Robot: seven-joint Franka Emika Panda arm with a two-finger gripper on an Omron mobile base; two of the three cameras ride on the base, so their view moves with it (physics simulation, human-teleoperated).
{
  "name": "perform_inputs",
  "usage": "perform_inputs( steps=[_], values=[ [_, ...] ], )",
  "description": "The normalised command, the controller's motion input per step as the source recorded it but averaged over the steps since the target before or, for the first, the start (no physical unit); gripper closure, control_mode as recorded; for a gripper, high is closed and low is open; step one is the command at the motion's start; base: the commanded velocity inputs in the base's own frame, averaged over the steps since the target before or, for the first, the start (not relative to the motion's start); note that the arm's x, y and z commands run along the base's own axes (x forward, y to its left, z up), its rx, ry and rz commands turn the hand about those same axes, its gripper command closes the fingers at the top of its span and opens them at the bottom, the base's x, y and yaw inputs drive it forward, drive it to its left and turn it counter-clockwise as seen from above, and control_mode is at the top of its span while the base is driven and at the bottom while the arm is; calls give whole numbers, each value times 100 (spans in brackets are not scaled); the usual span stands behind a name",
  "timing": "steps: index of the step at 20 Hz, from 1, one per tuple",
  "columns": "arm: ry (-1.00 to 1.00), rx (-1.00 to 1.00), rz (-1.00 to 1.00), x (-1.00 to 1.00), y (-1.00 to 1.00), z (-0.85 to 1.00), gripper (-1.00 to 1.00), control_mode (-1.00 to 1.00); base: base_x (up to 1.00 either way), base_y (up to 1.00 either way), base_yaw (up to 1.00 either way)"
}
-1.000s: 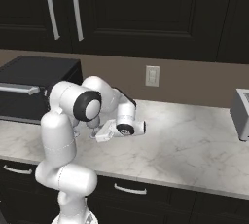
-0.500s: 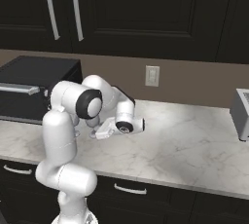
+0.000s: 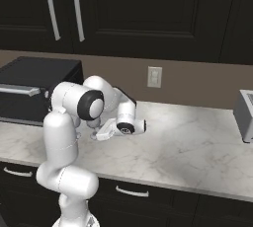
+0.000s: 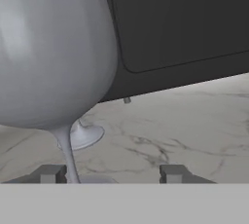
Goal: Retrieve the wine glasses from the counter and place one next to each plate.
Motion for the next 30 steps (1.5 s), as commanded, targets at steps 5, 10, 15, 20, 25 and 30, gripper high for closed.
perform_inputs(
  steps=[5, 10, 15, 20, 25, 30],
  values=[
    [0, 0, 0, 0, 17, -18, 100, -100, 0, 0, 0],
    [0, 0, 0, 0, 18, -24, 100, -100, 0, 0, 0],
    [0, 0, 0, 0, 19, -36, 100, -100, 0, 0, 0],
    [0, 2, 0, -1, 10, -8, 100, -100, 0, 0, 0],
    [0, 15, 0, -12, -15, 69, 100, -100, 0, 0, 0],
    [-6, 13, 0, -34, -8, 92, 100, -100, 0, 0, 0]
  ],
)
